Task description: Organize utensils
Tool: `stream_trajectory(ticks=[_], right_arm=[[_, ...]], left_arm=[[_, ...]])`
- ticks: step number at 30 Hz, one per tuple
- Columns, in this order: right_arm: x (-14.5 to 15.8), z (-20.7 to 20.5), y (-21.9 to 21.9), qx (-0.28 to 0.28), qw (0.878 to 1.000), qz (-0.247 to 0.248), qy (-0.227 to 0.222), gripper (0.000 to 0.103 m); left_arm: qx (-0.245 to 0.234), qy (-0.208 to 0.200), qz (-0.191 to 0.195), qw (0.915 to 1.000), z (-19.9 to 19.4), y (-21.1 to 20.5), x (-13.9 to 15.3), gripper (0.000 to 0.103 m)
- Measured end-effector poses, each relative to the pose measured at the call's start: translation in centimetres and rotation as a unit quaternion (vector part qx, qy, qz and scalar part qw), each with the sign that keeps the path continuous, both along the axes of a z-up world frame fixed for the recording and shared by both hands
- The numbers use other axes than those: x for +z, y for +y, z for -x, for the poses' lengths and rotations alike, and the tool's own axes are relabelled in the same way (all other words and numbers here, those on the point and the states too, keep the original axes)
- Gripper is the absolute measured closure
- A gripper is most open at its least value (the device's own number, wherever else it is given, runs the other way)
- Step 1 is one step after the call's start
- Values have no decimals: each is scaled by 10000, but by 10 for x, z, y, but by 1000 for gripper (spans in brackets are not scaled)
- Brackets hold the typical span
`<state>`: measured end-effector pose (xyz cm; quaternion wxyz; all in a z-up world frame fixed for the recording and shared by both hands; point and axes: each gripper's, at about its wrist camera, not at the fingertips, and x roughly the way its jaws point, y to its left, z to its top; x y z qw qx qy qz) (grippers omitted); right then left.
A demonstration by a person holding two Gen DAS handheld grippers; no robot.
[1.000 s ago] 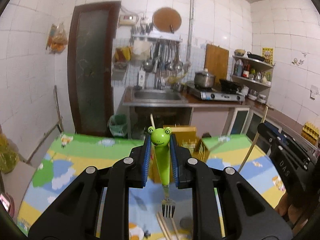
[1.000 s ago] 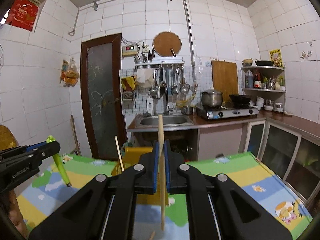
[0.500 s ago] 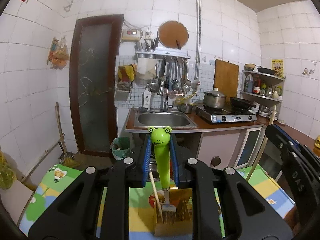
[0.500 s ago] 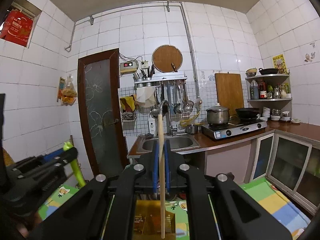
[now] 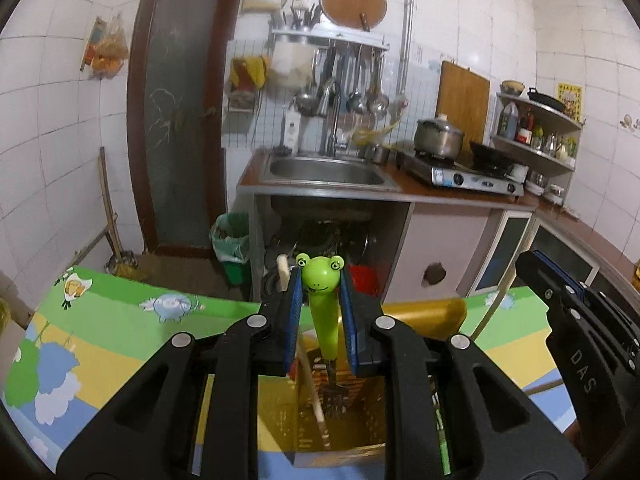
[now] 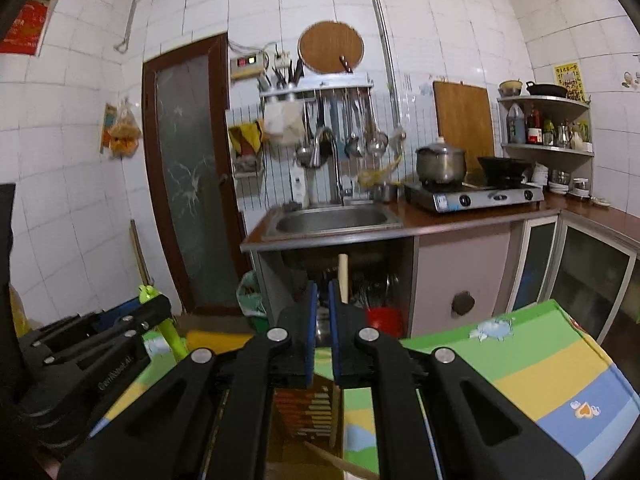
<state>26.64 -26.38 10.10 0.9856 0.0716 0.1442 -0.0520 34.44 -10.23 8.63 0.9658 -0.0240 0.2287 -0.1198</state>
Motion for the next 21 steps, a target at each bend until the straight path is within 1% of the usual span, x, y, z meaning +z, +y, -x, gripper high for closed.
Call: stream_trajectory(ticks=[1,2,3,4,5,7,8,10,11,14,17,18,21], right_arm=[[-2,0,0,29,10000,11,68,91],[-1,2,1,21,9999,67,145,81],[0,4,1,-2,9998,112,173,43],[2,12,1,-31,9998,126,142,21],[5,21,0,-61,9999,102,63,21],[13,38,-2,-121,9999,120,-9,21],[17,48,-3,-134,9998,135,-15,21],[21,65,-7,-192,9997,128,-36,14],[22,73,-8,-220,9997,121,-32,13],[18,97,-10,-265,9995,121,88,12],[8,116,-10,-347,9989,207,247,9],[4,121,-9,-373,9986,233,296,9],[-10,135,-6,-376,9980,239,456,8]], left_arm=[[-9,32,-12,10000,3,3,0,85],[-8,18,-24,10000,5,5,2,78],[22,-26,-48,10000,11,8,4,70],[94,-137,-82,9998,20,12,10,46],[162,-251,-101,9995,30,18,14,29],[283,-467,-155,9984,49,27,24,16],[351,-546,-235,9976,61,34,27,12],[409,-544,-271,9973,78,47,31,8],[433,-509,-254,9974,86,54,31,6],[521,-403,-251,9975,106,70,27,5],[610,-283,-313,9972,124,82,16,5],[621,-186,-319,9974,130,86,9,5],[660,2,-332,9973,138,94,-9,5]])
